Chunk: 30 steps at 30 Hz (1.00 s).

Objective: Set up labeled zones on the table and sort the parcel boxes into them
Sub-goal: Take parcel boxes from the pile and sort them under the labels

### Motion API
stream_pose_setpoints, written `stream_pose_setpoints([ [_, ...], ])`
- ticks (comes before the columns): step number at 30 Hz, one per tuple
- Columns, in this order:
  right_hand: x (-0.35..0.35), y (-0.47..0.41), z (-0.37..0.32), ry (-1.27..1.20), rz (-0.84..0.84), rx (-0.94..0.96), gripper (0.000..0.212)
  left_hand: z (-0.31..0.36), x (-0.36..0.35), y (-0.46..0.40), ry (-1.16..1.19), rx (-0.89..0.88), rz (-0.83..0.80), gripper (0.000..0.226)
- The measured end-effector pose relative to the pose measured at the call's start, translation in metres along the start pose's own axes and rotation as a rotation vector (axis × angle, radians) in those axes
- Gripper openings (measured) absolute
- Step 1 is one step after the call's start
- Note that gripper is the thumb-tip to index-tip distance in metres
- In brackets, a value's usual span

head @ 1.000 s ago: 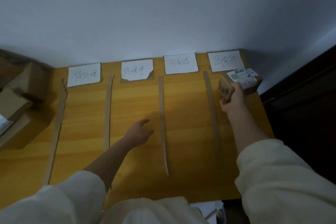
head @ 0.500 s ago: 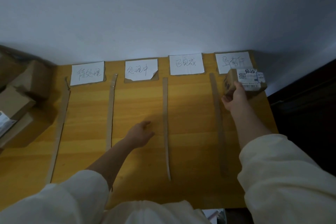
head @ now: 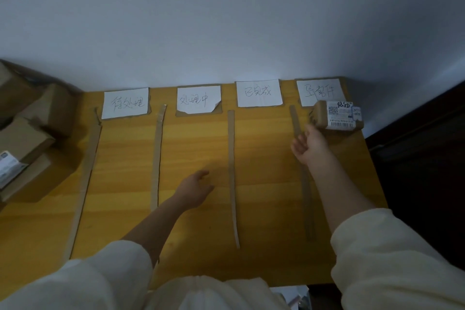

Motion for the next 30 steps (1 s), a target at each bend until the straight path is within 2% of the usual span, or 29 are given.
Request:
stream_pose_setpoints([
  [3, -0.029, 0.024, 0.02, 0.07, -0.122, -0.004, 0.02, -0.003, 0.011, 0.007, 0.045, -0.024, 0.055, 0.05],
  [10, -0.096, 0.067, 0.097, 0.413, -0.27, 0.011, 0.025, -0.043, 0.046, 0.034, 0.248, -0.03, 0.243, 0.031],
  [14, -0.14, 0.089, 0.146, 0.662, -0.347, 0.121, 0.032, -0.083, 0.068, 0.053, 0.31, 0.022, 0.329, 0.025],
  [17, -0.169, 0.114, 0.176, 0.791, -0.392, 0.201, 0.028, -0.119, 0.09, 0.066, 0.35, 0.079, 0.403, 0.023],
  [22, -0.222, 0.16, 0.22, 0.893, -0.488, 0.262, 0.019, -0.179, 0.128, 0.082, 0.43, 0.136, 0.509, 0.023],
  [30, -0.315, 0.212, 0.287, 0.914, -0.564, 0.256, 0.007, -0.282, 0.198, 0.106, 0.649, 0.168, 0.704, 0.025],
])
Point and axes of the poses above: each hand's wrist, its own y-axis away from the middle knuckle, its own x-axis out of the back of the hand, z = x × y, the point moved 10 cm from there along -y, towards the middle knuckle, and after that the axes turned 3 degrees about y, right-handed, at the moved point
